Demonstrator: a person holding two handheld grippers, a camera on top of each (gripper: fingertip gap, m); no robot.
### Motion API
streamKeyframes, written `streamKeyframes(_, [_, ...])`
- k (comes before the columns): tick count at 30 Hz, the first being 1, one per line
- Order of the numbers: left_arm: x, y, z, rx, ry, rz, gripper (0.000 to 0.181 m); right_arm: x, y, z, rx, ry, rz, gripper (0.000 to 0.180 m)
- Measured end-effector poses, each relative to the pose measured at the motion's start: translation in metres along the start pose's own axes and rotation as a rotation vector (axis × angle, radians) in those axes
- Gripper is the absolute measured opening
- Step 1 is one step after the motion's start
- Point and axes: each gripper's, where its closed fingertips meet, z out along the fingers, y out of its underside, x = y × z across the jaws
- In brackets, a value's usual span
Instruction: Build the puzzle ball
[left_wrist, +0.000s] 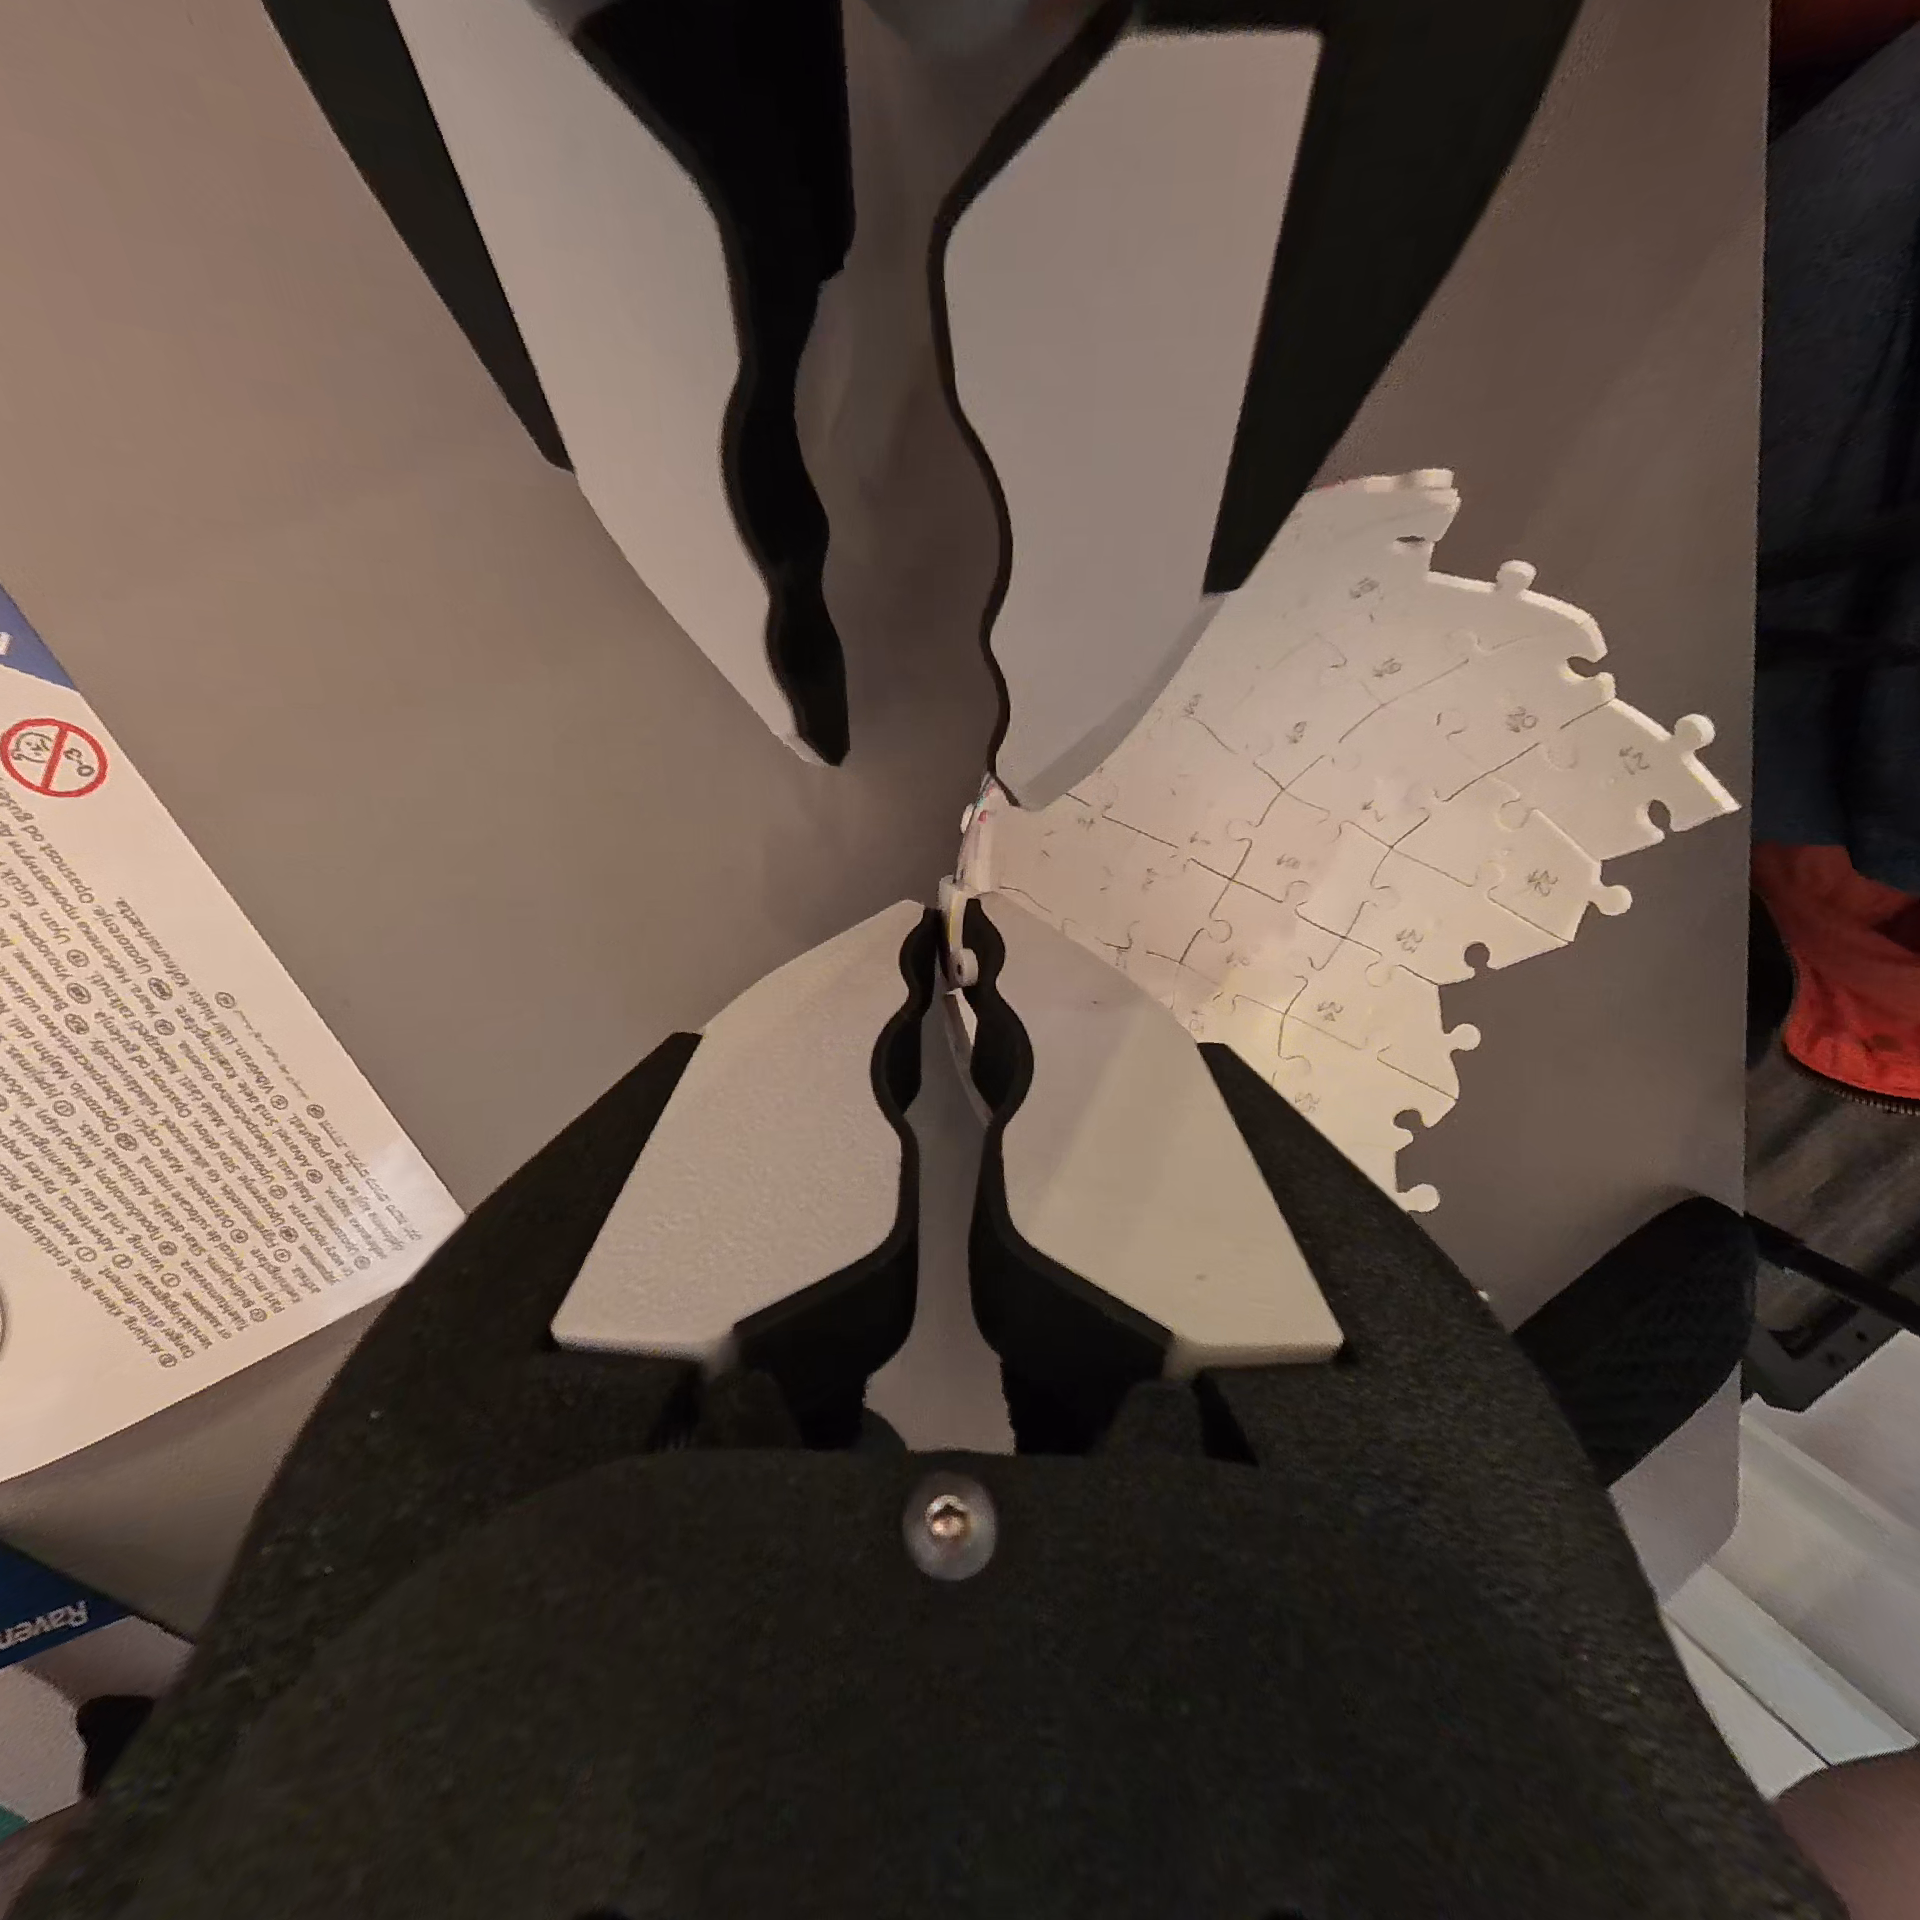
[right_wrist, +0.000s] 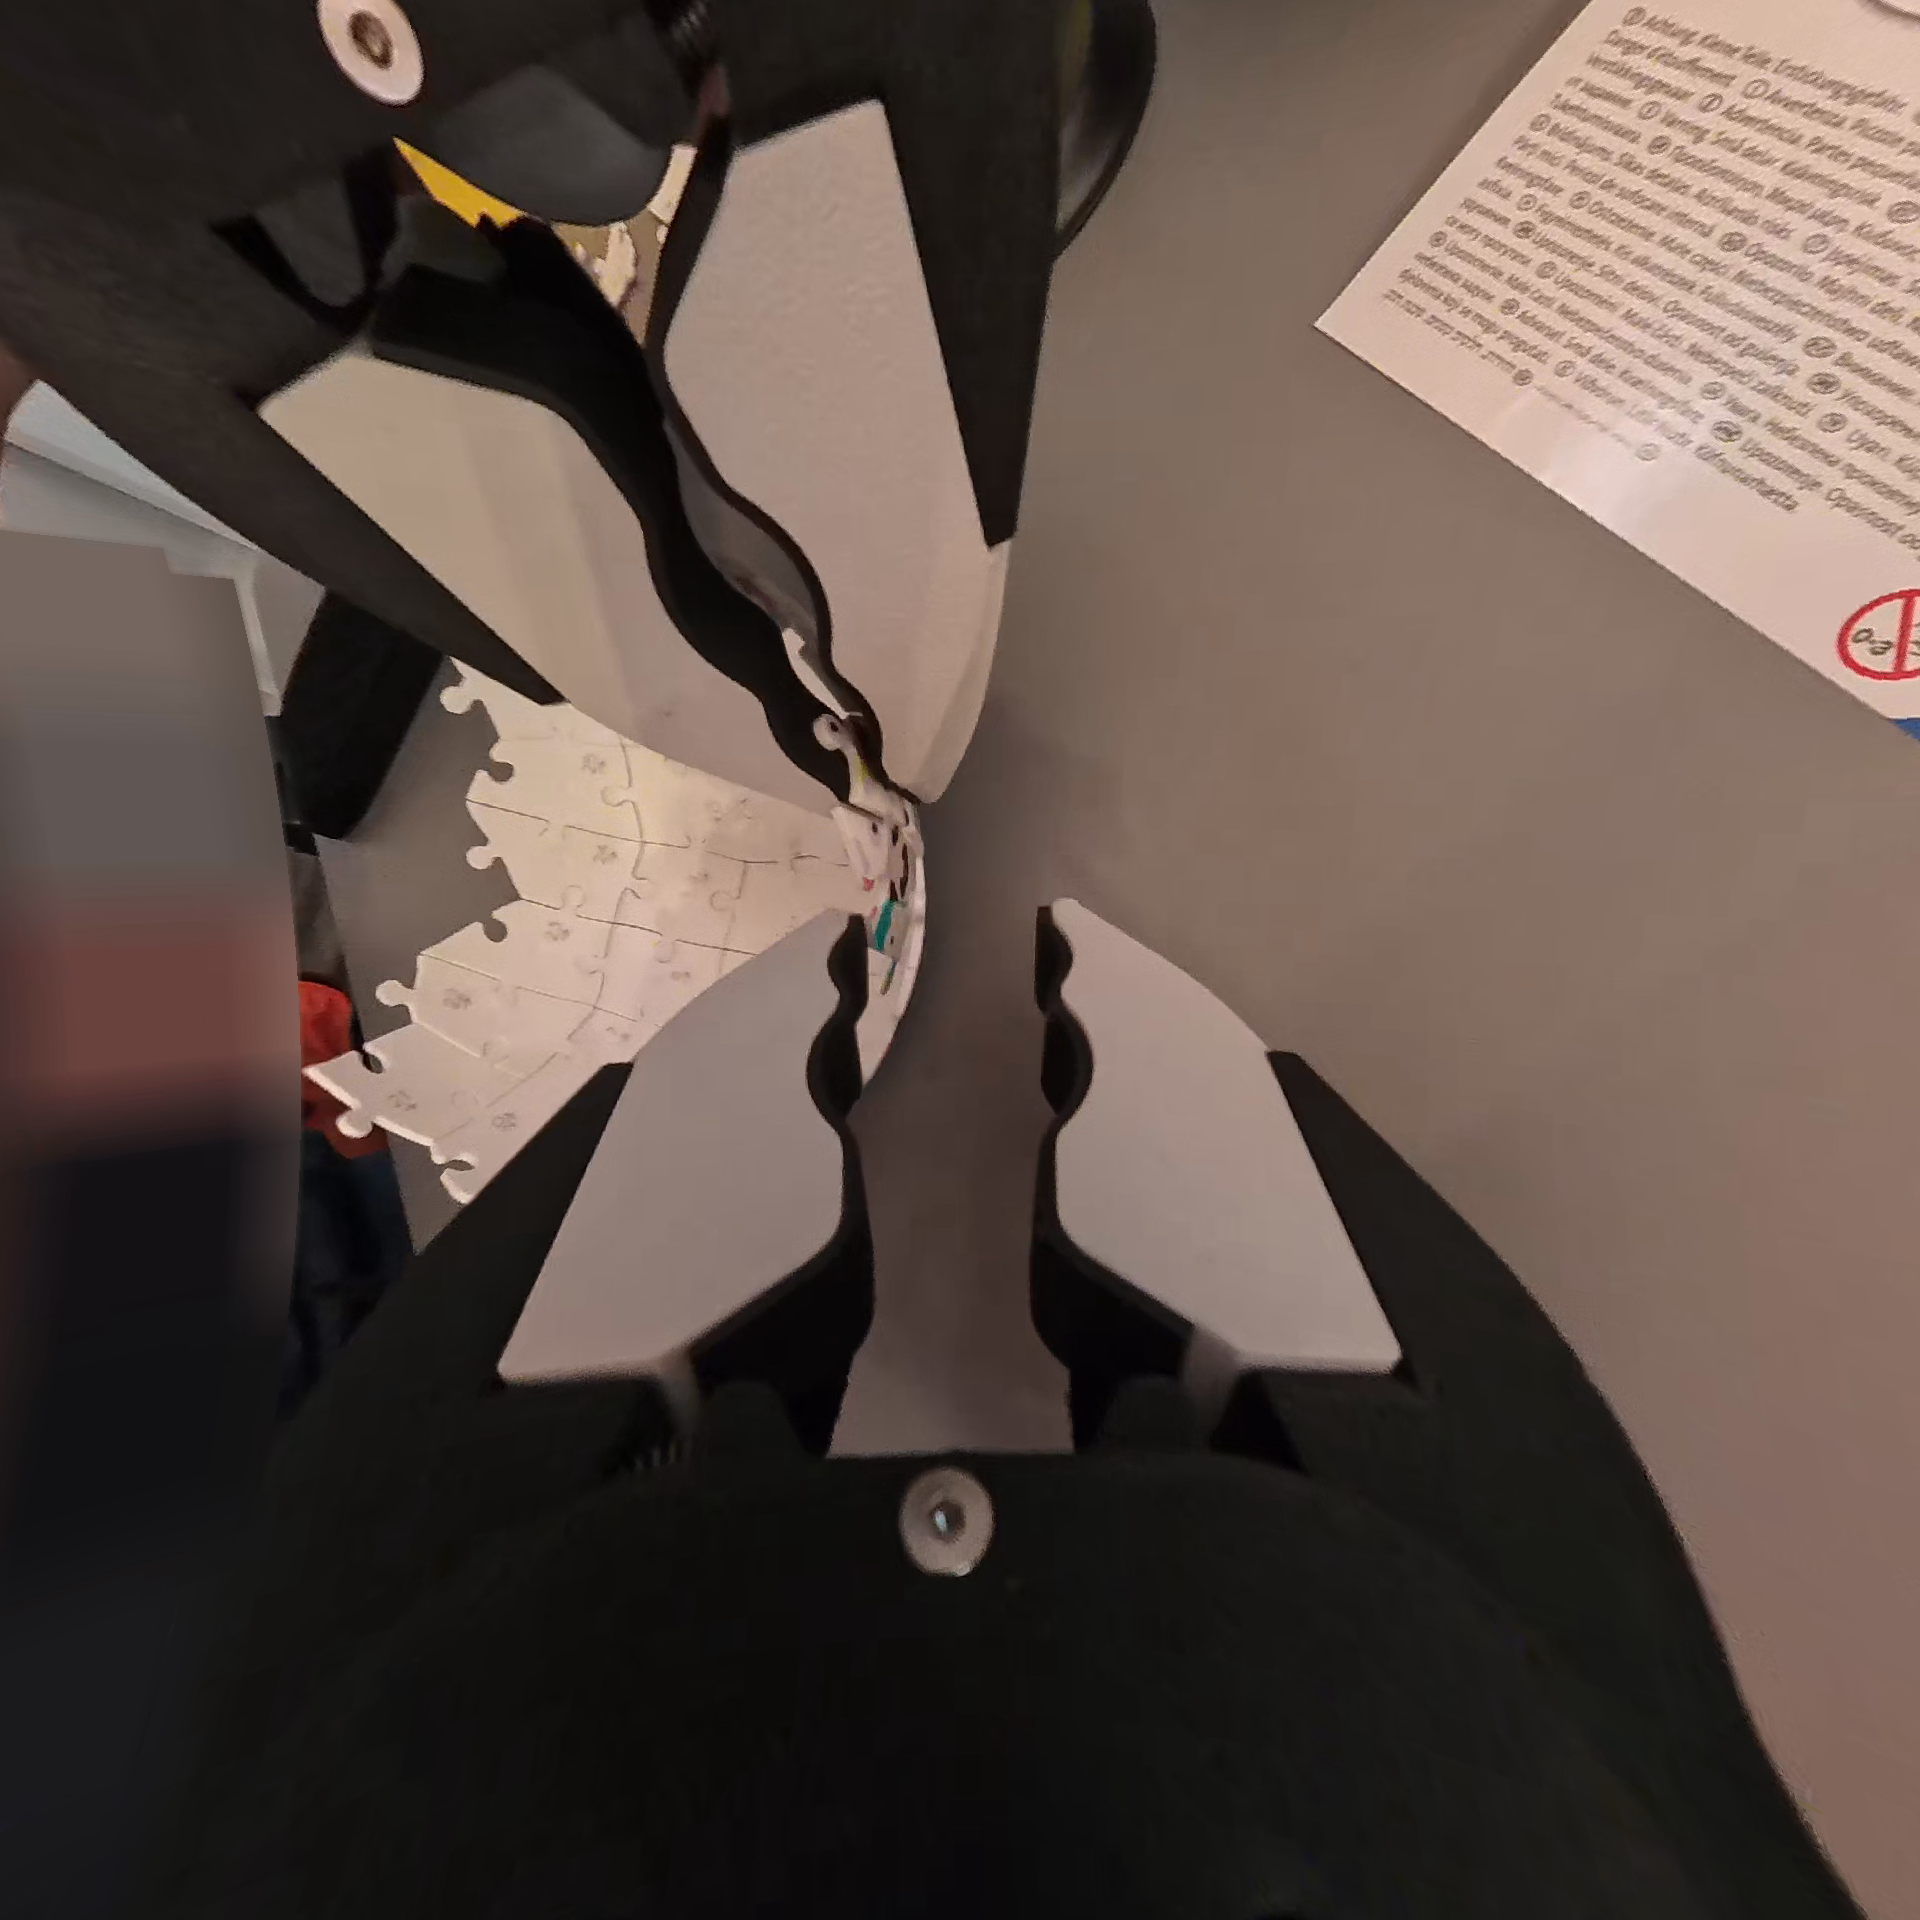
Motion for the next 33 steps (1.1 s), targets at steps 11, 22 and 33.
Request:
streamKeyframes(11, [0.0, 0.0, 0.001, 0.009, 0.015, -0.016, 0.004, -0.006, 0.005, 0.01, -0.038, -0.077, 0.056, 0.021])
streamKeyframes(22, [-0.003, 0.002, 0.002, -0.002, 0.034, -0.066, 0.004, 0.0, 0.005, 0.011, -0.124, -0.069, 0.1, 0.013])
streamKeyframes(33, [-0.003, 0.001, 0.003, -0.007, 0.046, -0.081, 0.004, -0.004, 0.008, 0.018, -0.163, -0.1, 0.118, 0.006])
